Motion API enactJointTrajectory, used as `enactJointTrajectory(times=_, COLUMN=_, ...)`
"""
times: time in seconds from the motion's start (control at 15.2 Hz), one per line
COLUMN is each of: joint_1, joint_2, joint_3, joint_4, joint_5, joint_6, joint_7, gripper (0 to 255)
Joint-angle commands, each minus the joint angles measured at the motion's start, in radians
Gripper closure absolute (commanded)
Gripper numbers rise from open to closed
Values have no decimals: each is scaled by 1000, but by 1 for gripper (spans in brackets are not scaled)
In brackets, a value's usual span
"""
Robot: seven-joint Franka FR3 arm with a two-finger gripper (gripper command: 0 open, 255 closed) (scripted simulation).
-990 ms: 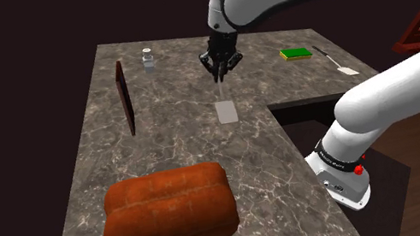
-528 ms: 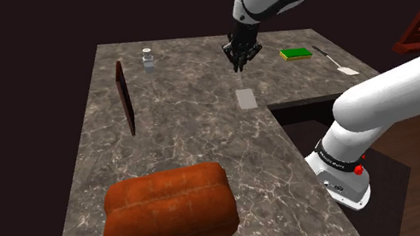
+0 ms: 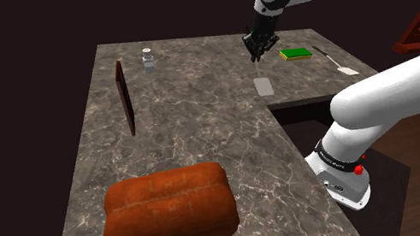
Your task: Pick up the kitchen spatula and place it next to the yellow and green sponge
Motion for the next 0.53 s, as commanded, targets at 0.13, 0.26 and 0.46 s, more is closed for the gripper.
enactJointTrajectory(times=0.13, joint_1=-53, joint_2=28, joint_3=-80, joint_4=9, joint_5=-43, joint_6=15, joint_7=-102, gripper=255)
enactJointTrajectory(times=0.26, joint_1=-79, joint_2=53, joint_3=-117, joint_4=26, joint_5=-63, joint_6=22, joint_7=-150, gripper=255)
enactJointTrajectory(times=0.46, joint_1=-116, joint_2=98, joint_3=-171, joint_4=60, joint_5=-90, joint_6=32, joint_7=-220, gripper=255)
